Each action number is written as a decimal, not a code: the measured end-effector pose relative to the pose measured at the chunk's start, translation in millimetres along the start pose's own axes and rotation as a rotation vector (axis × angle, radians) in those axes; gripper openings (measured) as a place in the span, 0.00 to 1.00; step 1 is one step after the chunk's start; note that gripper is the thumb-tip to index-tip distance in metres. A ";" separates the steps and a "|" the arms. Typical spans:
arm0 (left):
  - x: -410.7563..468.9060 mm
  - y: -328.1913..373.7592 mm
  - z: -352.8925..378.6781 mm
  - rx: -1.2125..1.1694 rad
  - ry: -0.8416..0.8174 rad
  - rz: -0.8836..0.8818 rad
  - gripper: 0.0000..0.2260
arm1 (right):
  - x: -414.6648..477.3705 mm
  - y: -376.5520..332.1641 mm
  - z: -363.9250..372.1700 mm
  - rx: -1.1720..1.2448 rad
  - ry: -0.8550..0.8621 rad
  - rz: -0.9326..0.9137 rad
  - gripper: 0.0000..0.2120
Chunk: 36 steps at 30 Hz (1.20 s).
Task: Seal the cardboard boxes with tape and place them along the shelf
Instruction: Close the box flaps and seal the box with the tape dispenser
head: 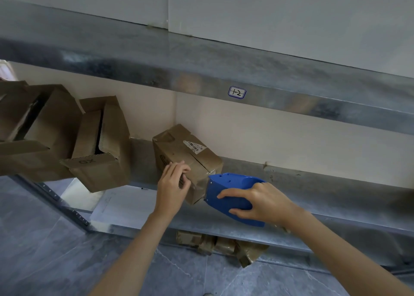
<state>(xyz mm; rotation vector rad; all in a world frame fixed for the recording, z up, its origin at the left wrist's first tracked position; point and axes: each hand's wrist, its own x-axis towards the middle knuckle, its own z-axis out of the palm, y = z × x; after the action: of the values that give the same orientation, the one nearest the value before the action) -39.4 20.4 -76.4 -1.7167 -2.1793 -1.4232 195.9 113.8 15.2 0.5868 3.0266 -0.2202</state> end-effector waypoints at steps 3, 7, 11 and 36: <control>-3.9 -3.4 4.2 -0.020 0.008 -0.002 0.13 | 0.5 1.6 1.0 0.009 0.036 0.000 0.19; -10.6 -9.7 11.5 0.004 0.012 -0.010 0.18 | 4.0 2.3 2.6 0.022 0.025 -0.004 0.19; -10.8 -8.9 9.9 0.033 -0.014 -0.008 0.21 | 8.0 4.3 3.1 0.001 -0.007 0.003 0.20; -2.8 -12.7 4.9 -0.008 -0.021 0.078 0.16 | 13.9 8.7 -0.4 0.004 0.038 -0.014 0.19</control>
<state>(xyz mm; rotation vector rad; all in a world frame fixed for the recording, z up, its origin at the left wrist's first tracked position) -45.8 21.7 -88.7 -1.8056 -2.0947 -1.4046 186.3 127.0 13.5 0.5768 3.0687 -0.2183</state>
